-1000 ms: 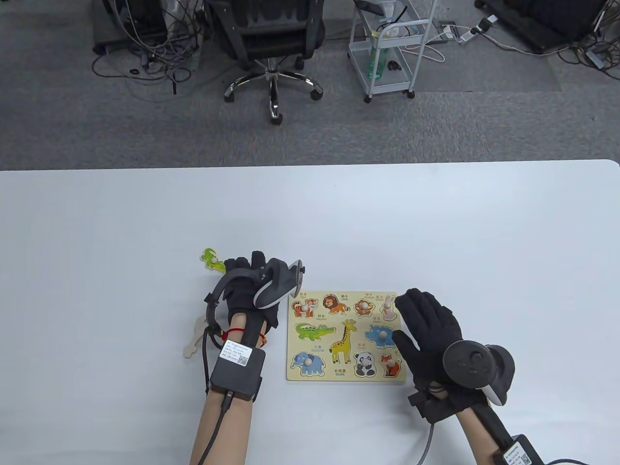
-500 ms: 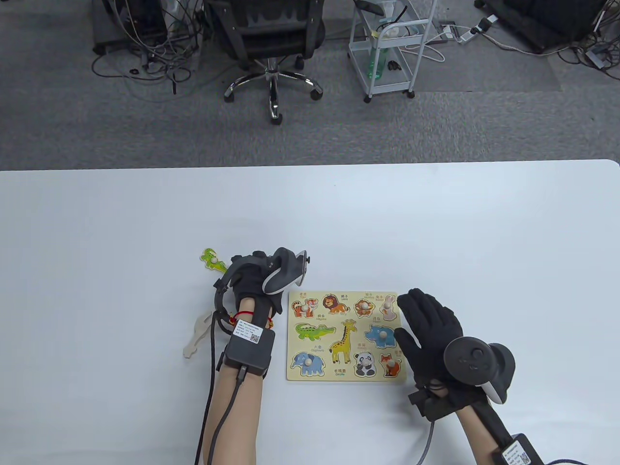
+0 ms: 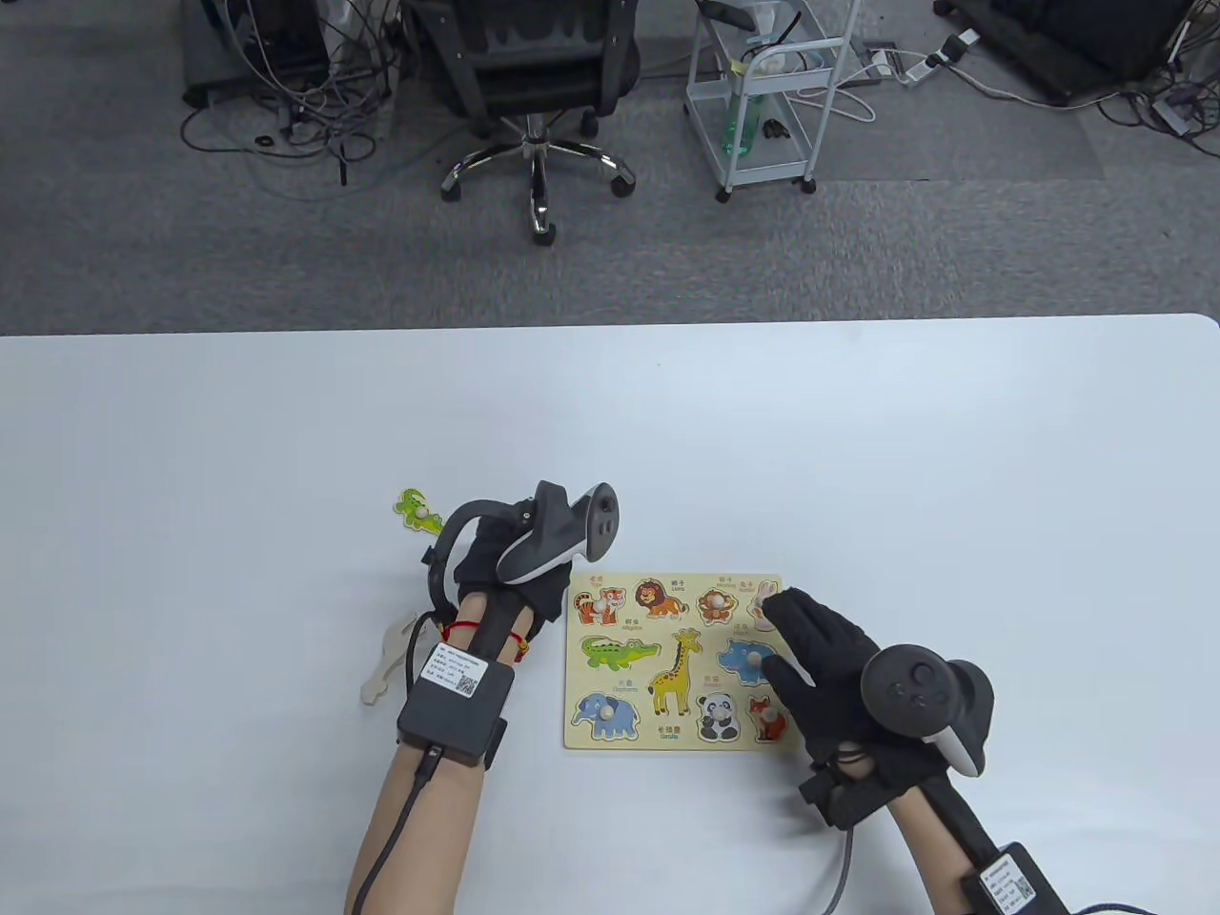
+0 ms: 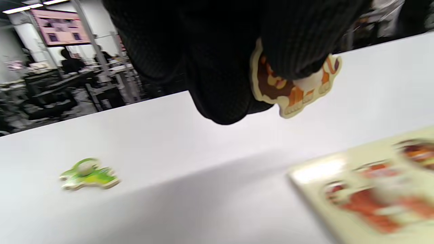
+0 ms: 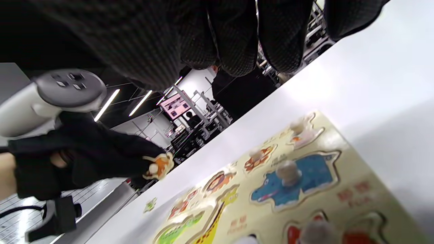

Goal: Fit puzzle pieces into frame

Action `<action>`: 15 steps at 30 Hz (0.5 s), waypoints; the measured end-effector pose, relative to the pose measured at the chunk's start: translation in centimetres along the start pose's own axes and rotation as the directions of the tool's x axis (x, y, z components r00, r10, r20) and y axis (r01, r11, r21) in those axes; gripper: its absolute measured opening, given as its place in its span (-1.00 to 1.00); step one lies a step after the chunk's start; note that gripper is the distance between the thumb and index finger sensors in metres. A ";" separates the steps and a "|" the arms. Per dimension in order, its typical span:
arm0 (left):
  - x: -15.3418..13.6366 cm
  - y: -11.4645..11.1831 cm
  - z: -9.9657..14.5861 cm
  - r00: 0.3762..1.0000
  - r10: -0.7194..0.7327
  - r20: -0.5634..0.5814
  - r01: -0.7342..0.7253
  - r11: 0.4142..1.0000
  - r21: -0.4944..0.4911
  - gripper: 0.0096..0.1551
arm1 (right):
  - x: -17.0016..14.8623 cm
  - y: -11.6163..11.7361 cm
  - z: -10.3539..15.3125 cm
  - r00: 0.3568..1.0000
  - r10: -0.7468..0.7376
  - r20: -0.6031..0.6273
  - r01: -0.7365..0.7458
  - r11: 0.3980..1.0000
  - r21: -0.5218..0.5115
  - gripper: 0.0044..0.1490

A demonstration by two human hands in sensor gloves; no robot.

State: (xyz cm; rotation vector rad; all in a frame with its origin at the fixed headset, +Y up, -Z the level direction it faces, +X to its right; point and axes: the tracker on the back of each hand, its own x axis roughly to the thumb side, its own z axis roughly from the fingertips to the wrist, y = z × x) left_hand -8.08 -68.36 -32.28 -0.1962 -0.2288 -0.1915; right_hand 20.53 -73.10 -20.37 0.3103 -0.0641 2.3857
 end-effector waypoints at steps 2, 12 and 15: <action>1.5 1.6 1.9 0.997 0.013 0.078 -0.016 0.999 0.037 -0.50 | 0.0 -0.1 -0.1 0.999 -0.035 0.024 0.035 0.999 0.004 -0.21; 9.5 5.3 9.4 0.930 0.032 0.366 -0.073 0.992 0.099 -0.50 | 1.4 -0.6 0.3 0.921 -0.383 0.077 0.377 0.923 0.079 -0.33; 10.3 5.0 10.0 0.926 0.043 0.375 -0.087 0.991 0.101 -0.50 | 1.7 -1.0 0.6 0.937 -0.342 0.076 0.339 0.940 0.051 -0.48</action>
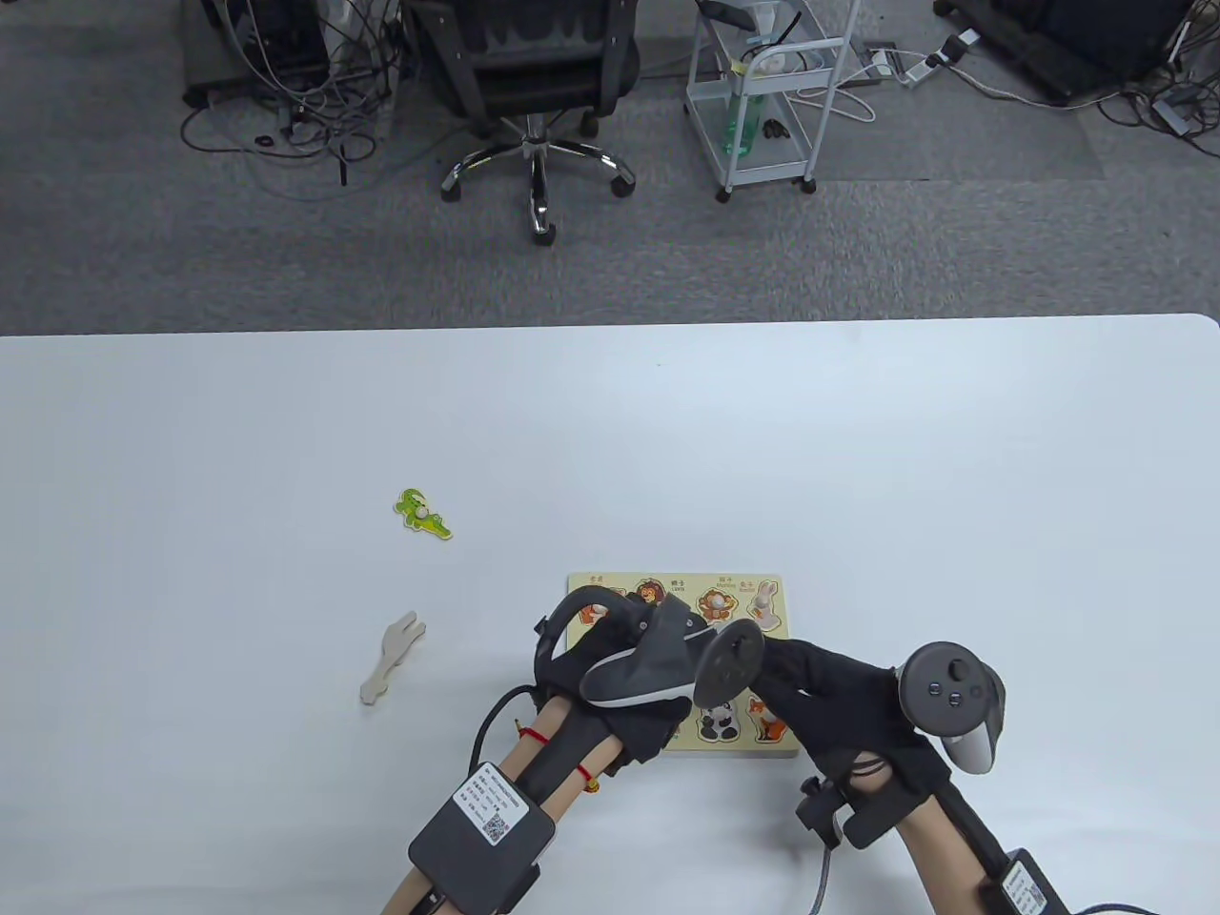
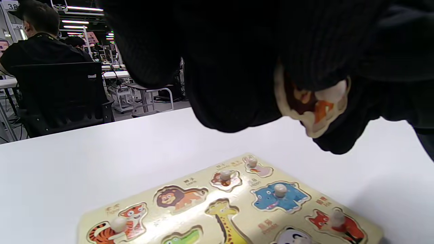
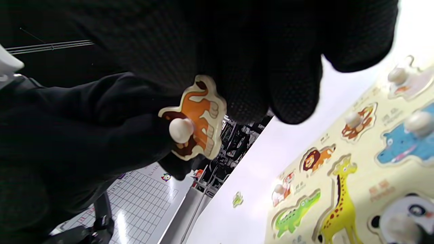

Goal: Fit puzzle pieces into frame

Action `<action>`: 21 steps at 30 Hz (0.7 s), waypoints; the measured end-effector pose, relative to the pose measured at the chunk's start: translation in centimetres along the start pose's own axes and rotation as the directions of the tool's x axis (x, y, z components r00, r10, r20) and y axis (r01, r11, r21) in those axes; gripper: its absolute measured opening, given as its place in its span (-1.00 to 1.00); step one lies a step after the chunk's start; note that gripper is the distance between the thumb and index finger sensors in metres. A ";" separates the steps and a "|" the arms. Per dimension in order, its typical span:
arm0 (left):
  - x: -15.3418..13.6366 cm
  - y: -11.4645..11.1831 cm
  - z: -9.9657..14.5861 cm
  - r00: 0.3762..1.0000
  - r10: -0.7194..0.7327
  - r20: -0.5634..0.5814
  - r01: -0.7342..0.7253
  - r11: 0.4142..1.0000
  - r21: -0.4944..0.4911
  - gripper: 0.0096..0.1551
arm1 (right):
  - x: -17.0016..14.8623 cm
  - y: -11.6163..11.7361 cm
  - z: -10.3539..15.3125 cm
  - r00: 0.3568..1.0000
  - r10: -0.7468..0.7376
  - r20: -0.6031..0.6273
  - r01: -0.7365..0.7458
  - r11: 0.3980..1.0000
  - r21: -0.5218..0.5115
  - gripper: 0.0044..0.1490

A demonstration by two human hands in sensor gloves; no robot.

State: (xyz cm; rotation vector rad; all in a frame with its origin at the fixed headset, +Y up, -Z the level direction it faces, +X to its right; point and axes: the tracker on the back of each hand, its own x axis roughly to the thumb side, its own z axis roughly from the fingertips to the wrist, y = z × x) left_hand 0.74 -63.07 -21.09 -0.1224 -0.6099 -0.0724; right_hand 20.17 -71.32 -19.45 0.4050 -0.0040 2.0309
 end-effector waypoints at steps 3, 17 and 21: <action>0.2 -0.4 0.3 1.000 0.018 -0.013 -0.018 1.000 0.017 -0.50 | 0.0 0.0 0.1 1.000 0.029 -0.008 -0.029 0.999 0.014 -0.49; 3.3 -0.2 4.7 0.971 -0.137 -0.194 0.215 0.854 0.474 -0.46 | -1.4 -0.7 0.0 0.991 -0.103 -0.089 0.097 0.993 -0.069 -0.48; 5.6 -1.3 4.8 0.935 -0.276 -0.222 0.351 0.803 0.481 -0.47 | -2.1 -0.6 -0.1 0.965 -0.222 -0.140 0.213 0.974 -0.074 -0.48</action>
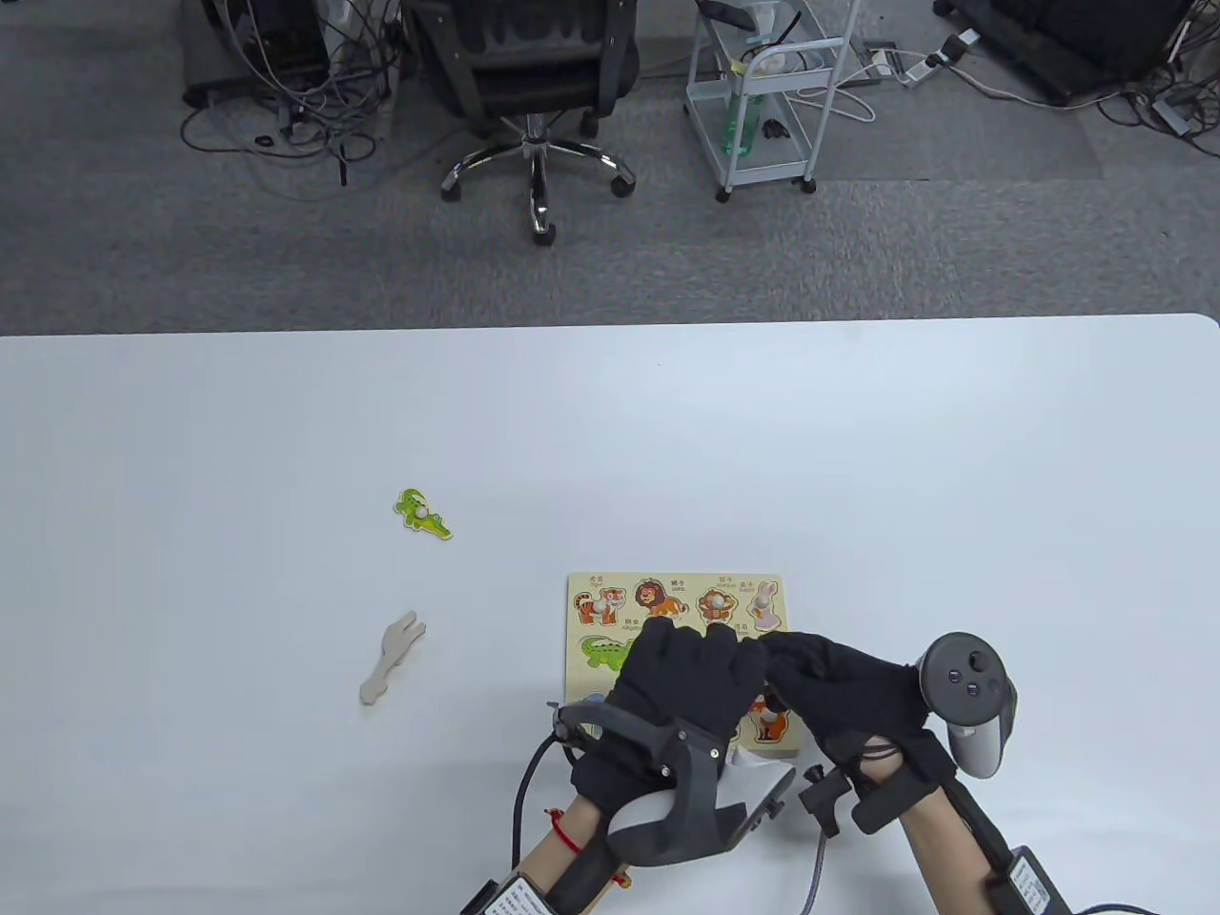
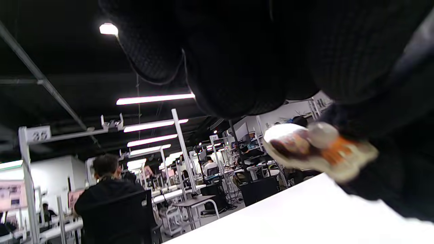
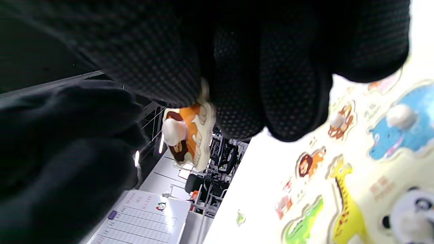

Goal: Fit puzzle pieces into frame

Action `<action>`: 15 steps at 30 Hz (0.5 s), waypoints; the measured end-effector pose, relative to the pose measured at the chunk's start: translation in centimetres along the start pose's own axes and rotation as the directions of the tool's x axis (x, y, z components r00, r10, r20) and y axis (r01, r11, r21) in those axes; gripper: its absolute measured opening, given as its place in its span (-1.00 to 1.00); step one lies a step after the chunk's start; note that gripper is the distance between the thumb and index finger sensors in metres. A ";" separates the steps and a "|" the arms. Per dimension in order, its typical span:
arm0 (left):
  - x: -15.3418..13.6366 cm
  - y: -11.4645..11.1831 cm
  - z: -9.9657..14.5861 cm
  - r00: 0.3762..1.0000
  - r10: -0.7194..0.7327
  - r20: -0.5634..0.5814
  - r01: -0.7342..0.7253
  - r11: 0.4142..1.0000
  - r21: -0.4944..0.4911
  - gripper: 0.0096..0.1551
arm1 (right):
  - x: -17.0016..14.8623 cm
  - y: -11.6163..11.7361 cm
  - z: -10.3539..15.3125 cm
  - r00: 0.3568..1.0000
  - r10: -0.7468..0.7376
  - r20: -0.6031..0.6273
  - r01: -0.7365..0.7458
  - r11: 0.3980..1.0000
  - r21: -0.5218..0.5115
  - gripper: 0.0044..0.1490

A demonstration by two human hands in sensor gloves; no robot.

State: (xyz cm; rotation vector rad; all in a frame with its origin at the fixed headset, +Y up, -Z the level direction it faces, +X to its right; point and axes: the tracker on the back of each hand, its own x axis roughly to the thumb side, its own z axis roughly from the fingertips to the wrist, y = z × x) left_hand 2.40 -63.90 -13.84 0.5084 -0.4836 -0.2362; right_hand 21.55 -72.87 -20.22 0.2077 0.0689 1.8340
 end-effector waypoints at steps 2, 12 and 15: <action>0.7 -0.3 0.1 0.999 -0.048 0.000 0.048 0.999 0.013 -0.47 | 0.0 0.1 0.0 0.999 -0.054 -0.006 0.054 0.998 0.020 -0.48; 1.9 -0.3 -0.5 0.990 -0.133 0.050 0.133 0.991 0.009 -0.50 | 0.7 0.5 0.2 0.989 -0.150 -0.010 0.150 0.984 0.096 -0.45; 1.7 -0.1 -0.5 0.987 -0.137 0.079 0.135 0.991 0.019 -0.49 | 0.8 0.5 0.2 0.988 -0.154 0.007 0.152 0.983 0.103 -0.45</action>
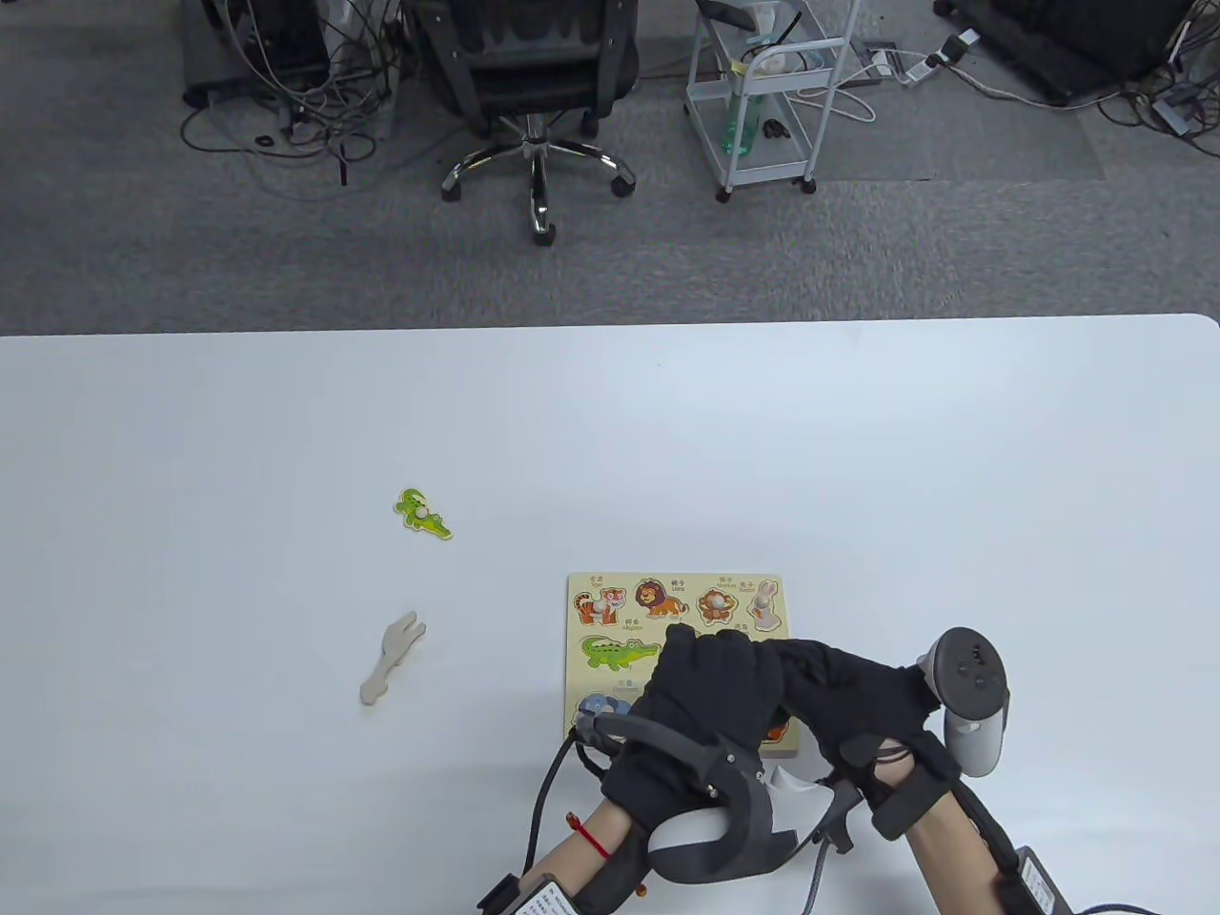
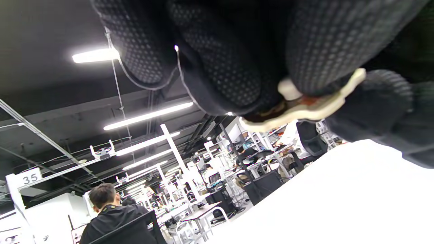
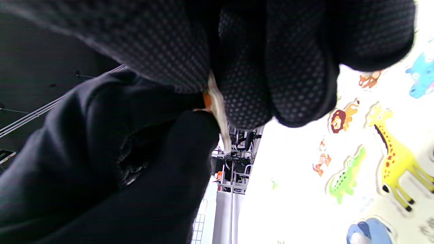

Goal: Fit puzzle pieces into frame

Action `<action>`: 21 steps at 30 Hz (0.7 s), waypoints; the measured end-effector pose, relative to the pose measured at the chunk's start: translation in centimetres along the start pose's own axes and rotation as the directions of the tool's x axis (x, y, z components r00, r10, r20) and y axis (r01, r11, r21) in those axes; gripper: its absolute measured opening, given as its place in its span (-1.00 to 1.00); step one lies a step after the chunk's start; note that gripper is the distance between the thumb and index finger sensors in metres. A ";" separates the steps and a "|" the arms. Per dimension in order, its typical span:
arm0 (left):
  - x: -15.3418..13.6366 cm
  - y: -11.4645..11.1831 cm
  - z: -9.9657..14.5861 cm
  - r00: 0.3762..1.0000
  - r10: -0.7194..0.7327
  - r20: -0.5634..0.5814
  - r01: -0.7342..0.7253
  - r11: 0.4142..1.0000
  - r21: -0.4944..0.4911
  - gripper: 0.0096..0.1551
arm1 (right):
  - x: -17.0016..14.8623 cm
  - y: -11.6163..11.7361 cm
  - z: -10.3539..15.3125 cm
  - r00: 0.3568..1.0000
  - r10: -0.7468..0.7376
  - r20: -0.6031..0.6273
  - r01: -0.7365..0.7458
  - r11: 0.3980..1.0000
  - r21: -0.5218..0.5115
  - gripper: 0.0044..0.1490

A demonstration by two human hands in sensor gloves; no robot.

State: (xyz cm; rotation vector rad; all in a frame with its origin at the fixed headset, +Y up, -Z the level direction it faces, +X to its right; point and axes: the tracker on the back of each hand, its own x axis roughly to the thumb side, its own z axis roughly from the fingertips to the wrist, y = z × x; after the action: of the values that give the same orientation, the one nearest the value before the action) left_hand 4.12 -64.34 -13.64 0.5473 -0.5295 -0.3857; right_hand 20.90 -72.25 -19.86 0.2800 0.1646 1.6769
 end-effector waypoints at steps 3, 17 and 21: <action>-0.5 0.3 0.0 1.000 0.017 -0.001 -0.017 1.000 -0.012 -0.50 | 0.3 0.0 0.0 1.000 0.019 0.014 -0.019 1.000 -0.002 -0.46; -4.4 -3.6 -3.6 0.999 0.031 -0.021 -0.035 0.974 -0.222 -0.56 | 1.3 -2.4 0.4 0.915 0.390 -0.101 -0.402 0.899 -0.172 -0.31; -4.3 -6.7 -4.7 0.999 0.039 -0.012 -0.041 0.950 -0.309 -0.56 | 0.9 -2.5 0.3 0.903 0.409 -0.129 -0.427 0.885 -0.184 -0.27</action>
State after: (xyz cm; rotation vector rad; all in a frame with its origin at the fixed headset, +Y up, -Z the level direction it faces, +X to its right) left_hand 1.99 -65.80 -22.48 0.2337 -0.4626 -0.4191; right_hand 23.25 -71.10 -20.15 0.0850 -0.0127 2.1218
